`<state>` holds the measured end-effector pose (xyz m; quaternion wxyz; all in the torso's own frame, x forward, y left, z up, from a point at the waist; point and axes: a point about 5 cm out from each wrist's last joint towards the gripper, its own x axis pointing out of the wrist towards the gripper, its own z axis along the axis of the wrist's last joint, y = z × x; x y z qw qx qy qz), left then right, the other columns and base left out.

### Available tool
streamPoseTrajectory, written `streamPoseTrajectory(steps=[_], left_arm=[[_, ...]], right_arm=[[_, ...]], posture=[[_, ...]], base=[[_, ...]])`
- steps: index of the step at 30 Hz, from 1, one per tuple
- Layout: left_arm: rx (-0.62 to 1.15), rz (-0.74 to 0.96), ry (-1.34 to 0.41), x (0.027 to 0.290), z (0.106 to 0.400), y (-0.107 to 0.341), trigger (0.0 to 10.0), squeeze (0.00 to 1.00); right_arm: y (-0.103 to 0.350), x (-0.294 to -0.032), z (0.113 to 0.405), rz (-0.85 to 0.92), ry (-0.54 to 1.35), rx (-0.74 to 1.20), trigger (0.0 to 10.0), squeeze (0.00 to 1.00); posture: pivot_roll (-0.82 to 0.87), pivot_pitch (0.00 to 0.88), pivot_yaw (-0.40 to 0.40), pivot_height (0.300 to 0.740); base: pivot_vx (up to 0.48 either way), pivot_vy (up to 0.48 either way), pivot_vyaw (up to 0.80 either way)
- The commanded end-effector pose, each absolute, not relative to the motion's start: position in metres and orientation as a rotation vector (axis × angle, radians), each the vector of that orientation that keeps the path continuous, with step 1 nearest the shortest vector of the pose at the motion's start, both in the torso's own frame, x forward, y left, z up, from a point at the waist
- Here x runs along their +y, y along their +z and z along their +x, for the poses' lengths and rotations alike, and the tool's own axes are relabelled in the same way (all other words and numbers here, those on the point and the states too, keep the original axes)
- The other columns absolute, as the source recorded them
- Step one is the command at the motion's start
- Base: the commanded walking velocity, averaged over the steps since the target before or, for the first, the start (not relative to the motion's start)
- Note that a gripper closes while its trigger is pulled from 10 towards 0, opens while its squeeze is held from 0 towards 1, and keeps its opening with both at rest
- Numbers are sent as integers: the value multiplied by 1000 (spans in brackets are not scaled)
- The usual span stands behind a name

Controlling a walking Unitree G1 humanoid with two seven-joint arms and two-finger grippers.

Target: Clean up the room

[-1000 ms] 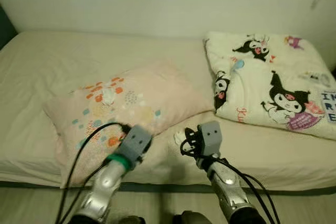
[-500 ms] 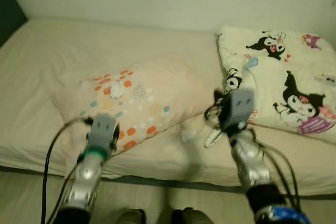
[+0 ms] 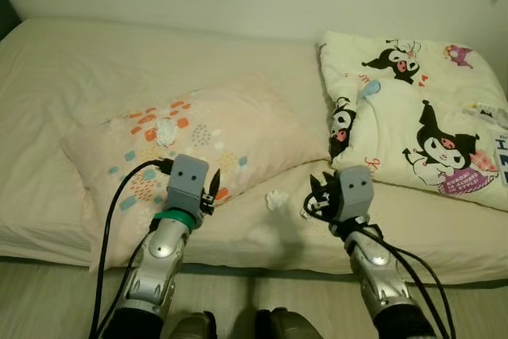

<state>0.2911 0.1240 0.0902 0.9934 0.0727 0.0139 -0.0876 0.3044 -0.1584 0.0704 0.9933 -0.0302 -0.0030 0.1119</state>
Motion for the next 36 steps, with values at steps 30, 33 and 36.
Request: streamPoseTrajectory(steps=[30, 33, 36], left_arm=[[105, 153, -325, 127, 273, 96, 10000, 0], [109, 151, -328, 126, 273, 96, 10000, 0], [116, 150, -341, 124, 273, 96, 10000, 0]], right_arm=[[66, -159, 324, -57, 216, 77, 10000, 0], [66, -159, 322, -63, 216, 71, 10000, 0], [66, -160, 321, -60, 204, 60, 10000, 0]], posture=[[-19, 159, -20, 740], [-26, 153, -14, 730], [-30, 156, -9, 720]], base=[[0, 0, 0], [0, 0, 0], [0, 0, 0]])
